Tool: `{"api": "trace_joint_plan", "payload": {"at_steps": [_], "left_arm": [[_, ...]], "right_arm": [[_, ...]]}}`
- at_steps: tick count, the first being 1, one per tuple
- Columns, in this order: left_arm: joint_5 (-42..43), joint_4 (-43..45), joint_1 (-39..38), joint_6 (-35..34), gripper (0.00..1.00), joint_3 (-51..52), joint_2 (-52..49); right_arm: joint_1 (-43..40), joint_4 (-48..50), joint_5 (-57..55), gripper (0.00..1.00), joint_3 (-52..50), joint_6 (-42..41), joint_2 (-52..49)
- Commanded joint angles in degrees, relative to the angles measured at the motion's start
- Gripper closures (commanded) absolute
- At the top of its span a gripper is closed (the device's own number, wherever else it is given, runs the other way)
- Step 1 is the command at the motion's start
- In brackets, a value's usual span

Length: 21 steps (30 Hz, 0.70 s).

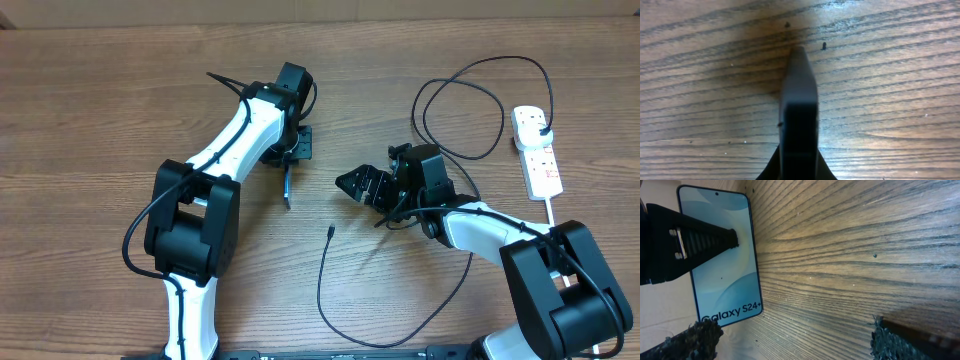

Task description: Plug charger to phone and switch on socket

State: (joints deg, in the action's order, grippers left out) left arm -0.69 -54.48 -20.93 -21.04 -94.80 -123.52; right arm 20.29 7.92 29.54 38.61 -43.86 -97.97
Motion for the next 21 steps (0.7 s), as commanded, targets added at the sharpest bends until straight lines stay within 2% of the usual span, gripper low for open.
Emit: {"api": "trace_joint_plan", "payload": {"at_steps": [1, 5, 11, 13, 16, 21], "left_arm": [[-5.25, 0.31, 0.22, 0.24, 0.91, 0.94, -1.18], [-5.25, 0.26, 0.22, 0.24, 0.84, 0.94, -1.18], [-5.25, 0.26, 0.22, 0.22, 0.82, 0.94, -1.18], [-5.25, 0.28, 0.22, 0.22, 0.84, 0.94, -1.18], [-4.92, 0.57, 0.22, 0.22, 0.96, 0.94, -1.18], [-0.11, 0.98, 0.59, 1.64, 0.96, 0.90, -1.18]], "right_arm": [[-0.11, -1.20, -4.04, 0.00, -0.39, 0.44, -0.72], [-0.11, -1.20, -4.04, 0.00, -0.39, 0.44, -0.72], [-0.11, -1.20, -4.04, 0.00, -0.39, 0.44, -0.72], [-0.11, -1.20, -4.04, 0.00, -0.39, 0.44, -0.72], [-0.11, -1.20, -4.07, 0.00, -0.39, 0.42, -0.72], [-0.13, -2.97, -3.78, 0.00, -0.09, -0.02, -0.66]]}}
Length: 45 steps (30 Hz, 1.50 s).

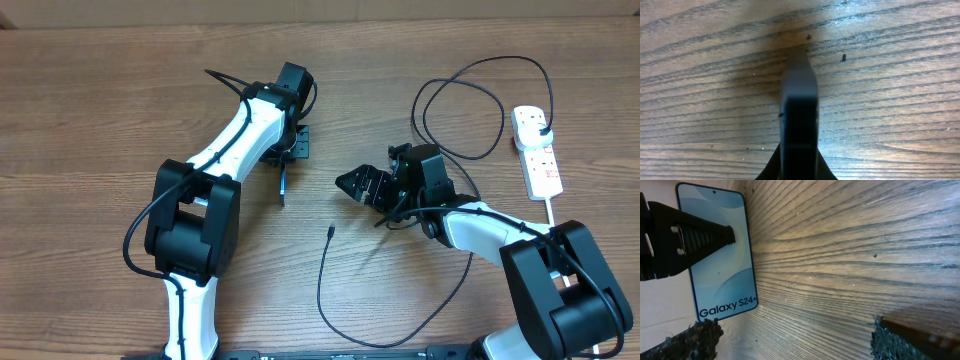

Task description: Plug charger to phone and switch on socket

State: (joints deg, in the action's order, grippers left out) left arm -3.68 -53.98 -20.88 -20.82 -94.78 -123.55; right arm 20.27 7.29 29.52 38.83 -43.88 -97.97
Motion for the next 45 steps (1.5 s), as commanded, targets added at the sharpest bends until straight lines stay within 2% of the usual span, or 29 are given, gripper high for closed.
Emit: {"api": "trace_joint_plan", "payload": {"at_steps": [1, 4, 7, 10, 14, 18, 24, 26, 29, 31, 32, 33, 35, 37, 43, 45], "left_arm": [[4.90, 0.52, 0.76, 2.49, 0.96, 0.79, -1.16], [14.16, 0.98, 1.86, 5.73, 0.96, 0.48, -1.16], [27.28, 1.84, 3.50, 9.70, 0.96, 0.48, -1.16], [40.35, 2.01, 5.68, 15.06, 0.96, 0.48, -1.16], [49.86, 1.55, 8.50, 18.78, 0.96, 0.52, -1.16], [55.06, 1.03, 11.50, 21.51, 0.96, 0.83, -1.16], [76.61, 1.84, 15.80, 32.63, 0.96, 4.81, -1.18], [79.73, 3.06, 17.18, 33.24, 0.96, 6.34, -1.18], [84.08, 5.05, 19.08, 33.24, 0.96, 8.39, -1.20], [86.27, 5.60, 19.76, 33.22, 0.96, 9.20, -1.22], [87.49, 6.14, 20.00, 33.20, 0.96, 9.66, -1.25], [87.97, 6.34, 20.11, 32.96, 0.96, 9.86, -1.27], [87.82, 6.71, 20.13, 32.13, 0.96, 9.99, -1.27], [87.76, 6.82, 20.13, 32.13, 0.96, 9.99, -1.27], [85.57, 7.65, 20.09, 31.74, 0.96, 9.99, -1.27], [85.48, 8.02, 20.09, 31.47, 0.96, 9.99, -1.27]], "right_arm": [[-0.31, -4.02, -3.74, 0.00, 0.37, 0.02, -0.52], [-0.59, -15.26, -3.87, 0.00, 5.38, 2.84, 0.90], [-0.48, -33.07, -7.28, 0.00, 14.49, 7.23, 2.58], [0.94, -50.80, -12.33, 0.00, 24.98, 8.17, 2.82], [4.17, -61.31, -14.95, 0.00, 31.61, 6.34, 2.82], [7.63, -63.36, -15.52, 0.00, 31.61, 1.07, 2.47], [13.00, -57.79, -16.79, 0.00, 31.54, 1.07, 2.23], [13.51, -57.33, -16.57, 0.01, 31.54, 1.03, 2.23], [14.56, -55.19, -15.52, 0.30, 31.54, 0.28, 1.95], [15.58, -54.55, -15.93, 0.45, 31.52, -0.50, 1.60], [16.41, -54.51, -16.74, 0.61, 31.52, -1.27, 1.16], [17.22, -54.47, -17.31, 0.70, 31.52, -1.60, 0.74], [19.28, -54.34, -20.00, 0.80, 31.52, -3.54, -0.55], [21.09, -54.27, -22.88, 0.80, 31.52, -5.68, -1.95], [23.93, -54.27, -24.98, 0.62, 31.52, -8.92, -5.84], [24.81, -54.42, -24.96, 0.61, 31.52, -8.92, -6.82]]}}
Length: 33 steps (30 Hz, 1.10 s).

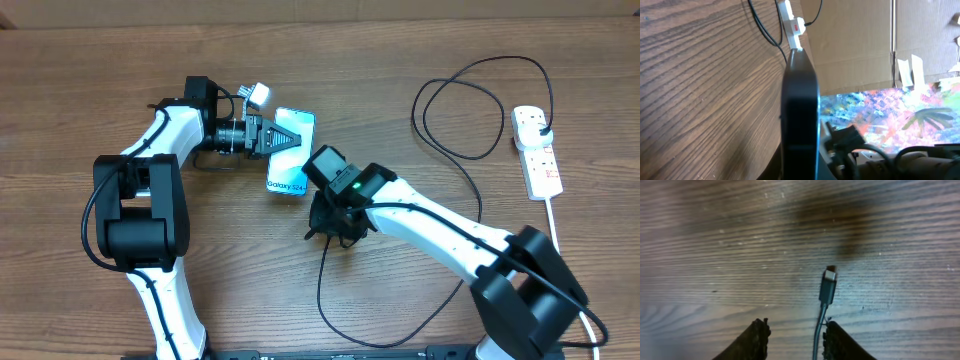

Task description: Plug charger to phone and switch on socket

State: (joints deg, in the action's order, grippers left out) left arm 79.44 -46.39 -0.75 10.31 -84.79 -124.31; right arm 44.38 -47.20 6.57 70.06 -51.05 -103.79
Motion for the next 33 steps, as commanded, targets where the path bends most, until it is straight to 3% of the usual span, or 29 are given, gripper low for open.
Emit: {"api": "trace_joint_plan", "payload": {"at_steps": [1, 7, 13, 33], "left_arm": [[2.43, 0.63, -0.04, 0.35, 0.96, 0.00, -0.50], [2.45, 0.81, -0.07, 0.35, 0.96, 0.00, -0.50], [2.45, 0.83, -0.07, 0.35, 0.96, 0.00, -0.50], [2.47, 0.81, -0.07, 0.35, 0.96, 0.00, -0.50]], "right_arm": [[1.22, -0.13, -2.05, 0.60, 0.28, -1.75, -1.53], [2.05, -3.85, -6.51, 0.62, 0.28, -6.01, -2.69], [3.26, -2.93, -5.38, 0.70, -0.50, -6.93, -2.75], [4.79, 0.66, -8.22, 0.70, -2.29, -9.03, -4.90]]}}
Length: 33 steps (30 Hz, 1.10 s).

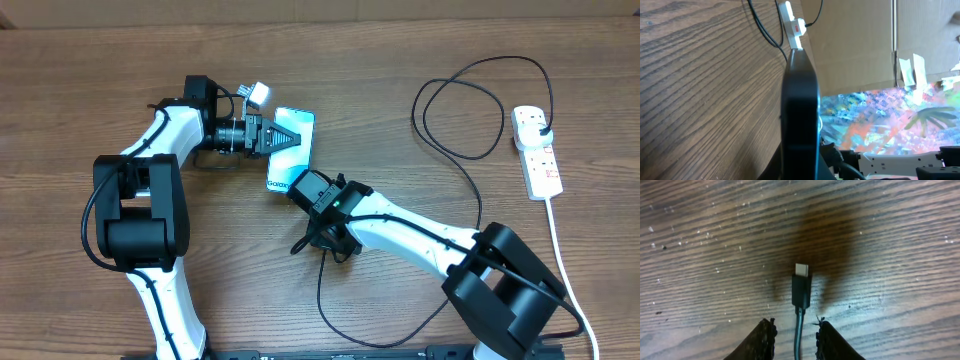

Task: Plug charger to phone and switch on socket
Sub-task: 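Lift the plug tip-up and move it under the phone's bottom edge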

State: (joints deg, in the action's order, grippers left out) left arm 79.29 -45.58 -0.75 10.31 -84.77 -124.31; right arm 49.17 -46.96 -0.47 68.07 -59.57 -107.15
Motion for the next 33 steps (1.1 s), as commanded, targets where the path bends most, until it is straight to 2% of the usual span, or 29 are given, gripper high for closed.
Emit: {"api": "trace_joint_plan", "payload": {"at_steps": [1, 5, 15, 19, 22, 25, 33], "left_arm": [[2.62, 0.00, -0.07, 0.35, 0.96, -0.02, -0.50], [2.62, 0.00, -0.07, 0.35, 0.96, -0.02, -0.50], [0.83, 0.42, -0.07, 0.35, 0.96, -0.02, -0.50], [-4.81, 1.60, -0.07, -4.07, 0.96, -0.02, -0.50], [-5.86, 2.25, -0.07, -6.25, 0.96, -0.02, -0.50], [-5.84, 2.23, -0.07, -6.25, 0.96, -0.02, -0.50], [-5.84, 2.16, -0.07, -6.23, 0.96, -0.02, -0.50]], "right_arm": [[0.00, 0.50, -1.16, 0.70, -0.31, -0.63, -2.29], [-0.09, 0.94, 0.04, 0.71, -0.31, -0.68, -4.20], [-0.17, 1.25, 0.48, 0.89, -0.31, -0.35, -4.37], [-0.17, 1.29, 0.52, 0.88, -0.28, -0.22, -4.37], [-0.17, 1.31, 0.50, 0.86, -0.28, -0.22, -4.37], [-0.17, 1.49, 0.48, 0.76, -0.28, -0.22, -4.37], [-0.17, 1.97, -0.57, 0.76, -0.31, -0.22, -4.37]]}}
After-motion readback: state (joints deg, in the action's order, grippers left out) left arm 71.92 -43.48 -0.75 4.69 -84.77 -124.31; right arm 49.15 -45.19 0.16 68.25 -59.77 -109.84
